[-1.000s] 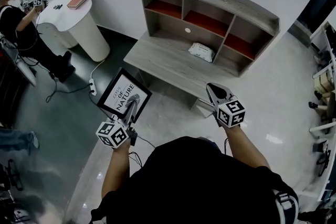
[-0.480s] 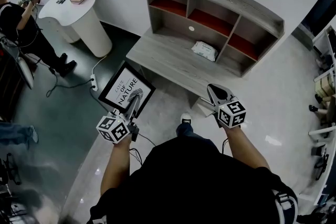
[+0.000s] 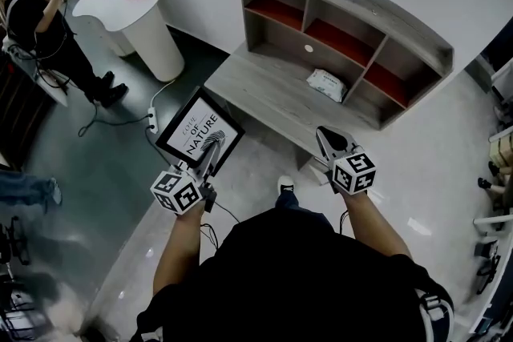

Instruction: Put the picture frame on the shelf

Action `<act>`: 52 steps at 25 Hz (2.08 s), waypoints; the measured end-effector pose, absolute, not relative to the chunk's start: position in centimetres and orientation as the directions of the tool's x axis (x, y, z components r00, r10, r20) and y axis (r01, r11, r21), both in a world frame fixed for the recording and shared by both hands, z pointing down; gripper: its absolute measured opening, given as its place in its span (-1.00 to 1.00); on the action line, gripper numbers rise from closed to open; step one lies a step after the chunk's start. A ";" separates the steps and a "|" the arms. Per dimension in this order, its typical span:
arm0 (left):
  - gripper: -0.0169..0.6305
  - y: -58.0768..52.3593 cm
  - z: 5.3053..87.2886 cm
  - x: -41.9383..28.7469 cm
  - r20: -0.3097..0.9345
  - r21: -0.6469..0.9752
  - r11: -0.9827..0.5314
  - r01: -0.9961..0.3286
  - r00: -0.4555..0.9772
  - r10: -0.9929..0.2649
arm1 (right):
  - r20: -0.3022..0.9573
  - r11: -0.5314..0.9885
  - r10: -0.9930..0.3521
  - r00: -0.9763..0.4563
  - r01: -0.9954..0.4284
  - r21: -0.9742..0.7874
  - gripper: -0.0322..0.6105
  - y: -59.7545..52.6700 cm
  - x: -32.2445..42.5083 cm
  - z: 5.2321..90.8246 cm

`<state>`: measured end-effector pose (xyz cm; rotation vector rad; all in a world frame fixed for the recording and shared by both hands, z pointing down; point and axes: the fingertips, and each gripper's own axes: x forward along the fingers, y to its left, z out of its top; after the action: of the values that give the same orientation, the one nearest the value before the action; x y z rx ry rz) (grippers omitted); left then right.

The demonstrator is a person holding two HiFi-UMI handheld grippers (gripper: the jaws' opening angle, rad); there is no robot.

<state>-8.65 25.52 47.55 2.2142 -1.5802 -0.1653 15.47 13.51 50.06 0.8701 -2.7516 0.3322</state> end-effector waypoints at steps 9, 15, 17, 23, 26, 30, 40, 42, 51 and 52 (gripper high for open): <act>-0.86 21.4 48.0 -9.3 0.156 0.395 -0.254 -0.883 0.337 -0.928 | 0.301 0.793 -0.530 -0.793 -0.589 -0.154 -0.86 8.5 15.7 51.1; -0.86 18.3 48.4 -9.6 0.169 0.396 -0.244 -0.885 0.331 -0.928 | 0.303 0.799 -0.521 -0.798 -0.581 -0.155 -0.86 5.2 14.8 51.1; -0.86 17.5 48.3 -9.7 0.172 0.401 -0.247 -0.882 0.338 -0.925 | 0.301 0.802 -0.518 -0.801 -0.576 -0.154 -0.86 4.2 14.4 51.0; -0.86 15.1 48.6 -10.5 0.168 0.429 -0.240 -0.871 0.338 -0.926 | 0.306 0.809 -0.506 -0.807 -0.566 -0.156 -0.86 1.7 13.4 51.5; -0.86 14.2 48.7 -10.7 0.166 0.435 -0.239 -0.868 0.338 -0.926 | 0.308 0.812 -0.501 -0.809 -0.562 -0.156 -0.86 0.6 12.9 51.6; -0.86 12.9 48.5 -11.0 0.168 0.440 -0.233 -0.867 0.335 -0.927 | 0.310 0.819 -0.488 -0.816 -0.551 -0.160 -0.86 -0.7 12.2 51.5; -0.86 10.2 48.4 -11.6 0.179 0.445 -0.202 -0.873 0.307 -0.935 | 0.314 0.838 -0.453 -0.834 -0.519 -0.171 -0.86 -4.1 11.0 52.0; -0.86 9.5 48.3 -11.6 0.180 0.445 -0.195 -0.874 0.301 -0.936 | 0.317 0.841 -0.444 -0.838 -0.512 -0.177 -0.86 -4.8 10.8 52.2; -0.86 6.3 48.2 -12.1 0.186 0.440 -0.167 -0.882 0.271 -0.944 | 0.313 0.858 -0.411 -0.856 -0.479 -0.186 -0.86 -8.6 9.8 52.7; -0.86 5.9 48.1 -12.1 0.186 0.440 -0.165 -0.882 0.270 -0.945 | 0.314 0.860 -0.407 -0.858 -0.476 -0.186 -0.86 -9.0 9.7 52.7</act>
<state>-12.11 5.94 48.13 2.0839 -1.6458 -0.1798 9.69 -8.96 52.65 0.6707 -2.7705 0.3758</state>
